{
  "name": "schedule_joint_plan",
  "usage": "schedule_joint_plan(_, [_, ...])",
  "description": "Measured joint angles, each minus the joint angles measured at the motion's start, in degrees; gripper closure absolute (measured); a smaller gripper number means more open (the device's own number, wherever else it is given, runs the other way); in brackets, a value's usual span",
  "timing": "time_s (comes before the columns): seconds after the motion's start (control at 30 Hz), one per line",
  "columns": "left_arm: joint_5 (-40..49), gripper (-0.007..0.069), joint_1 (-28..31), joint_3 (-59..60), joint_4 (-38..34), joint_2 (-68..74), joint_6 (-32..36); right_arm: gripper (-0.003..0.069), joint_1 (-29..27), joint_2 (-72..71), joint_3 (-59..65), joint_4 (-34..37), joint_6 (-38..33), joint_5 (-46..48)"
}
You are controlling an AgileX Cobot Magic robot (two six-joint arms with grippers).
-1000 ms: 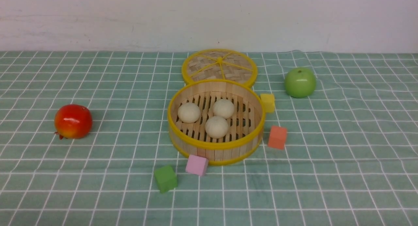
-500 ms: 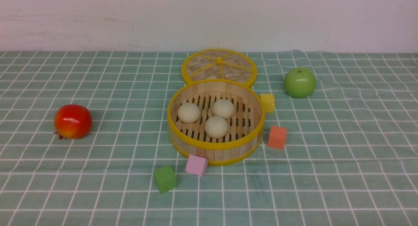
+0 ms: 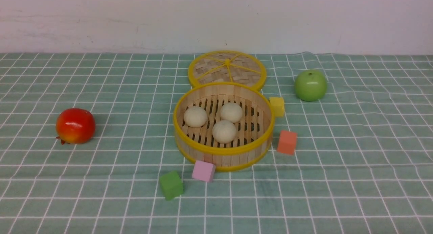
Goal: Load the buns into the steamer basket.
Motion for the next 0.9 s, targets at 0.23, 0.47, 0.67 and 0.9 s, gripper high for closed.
schedule_joint_plan(0.23, [0.1, 0.0638, 0.0, 0.0, 0.0, 0.0, 0.0, 0.0596, 0.0, 0.0, 0.0, 0.0, 0.0, 0.0])
schedule_joint_plan(0.47, [0.1, 0.0638, 0.0, 0.0, 0.0, 0.0, 0.0, 0.0585, 0.0, 0.0, 0.0, 0.0, 0.0, 0.0])
schedule_joint_plan(0.67, [0.1, 0.0636, 0.0, 0.0, 0.0, 0.0, 0.0, 0.0576, 0.0, 0.0, 0.0, 0.0, 0.0, 0.0])
schedule_joint_plan(0.9, [0.1, 0.0634, 0.0, 0.0, 0.0, 0.0, 0.0, 0.0566, 0.0, 0.0, 0.0, 0.2, 0.0, 0.0])
